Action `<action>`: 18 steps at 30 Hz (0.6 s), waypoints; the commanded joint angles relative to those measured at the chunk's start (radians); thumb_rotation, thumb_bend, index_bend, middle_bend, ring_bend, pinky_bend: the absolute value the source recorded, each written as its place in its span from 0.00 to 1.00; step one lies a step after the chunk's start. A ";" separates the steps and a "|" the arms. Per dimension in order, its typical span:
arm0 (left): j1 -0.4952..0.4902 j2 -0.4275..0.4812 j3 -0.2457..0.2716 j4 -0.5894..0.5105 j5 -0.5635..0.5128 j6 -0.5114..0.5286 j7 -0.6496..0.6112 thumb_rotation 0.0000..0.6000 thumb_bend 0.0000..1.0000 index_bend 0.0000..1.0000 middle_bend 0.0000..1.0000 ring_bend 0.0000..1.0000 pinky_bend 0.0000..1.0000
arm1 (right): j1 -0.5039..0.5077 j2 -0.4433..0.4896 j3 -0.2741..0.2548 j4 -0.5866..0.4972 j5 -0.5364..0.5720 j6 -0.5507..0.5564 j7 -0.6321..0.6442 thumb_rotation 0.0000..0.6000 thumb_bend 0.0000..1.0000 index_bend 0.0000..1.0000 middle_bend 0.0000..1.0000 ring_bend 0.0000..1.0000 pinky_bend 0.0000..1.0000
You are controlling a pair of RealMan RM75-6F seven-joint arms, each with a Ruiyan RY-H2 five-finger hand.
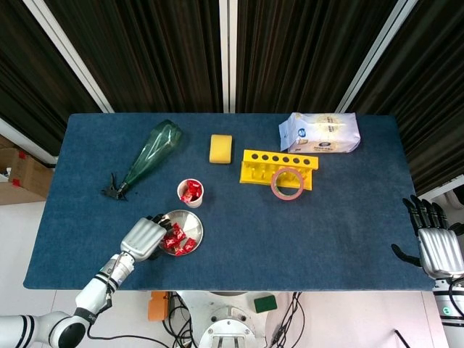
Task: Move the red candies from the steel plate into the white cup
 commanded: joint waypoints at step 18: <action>-0.012 -0.031 -0.012 0.031 -0.023 -0.026 0.010 1.00 0.26 0.43 0.30 0.21 0.42 | -0.002 0.000 0.001 0.000 -0.001 0.005 0.002 1.00 0.20 0.00 0.00 0.00 0.00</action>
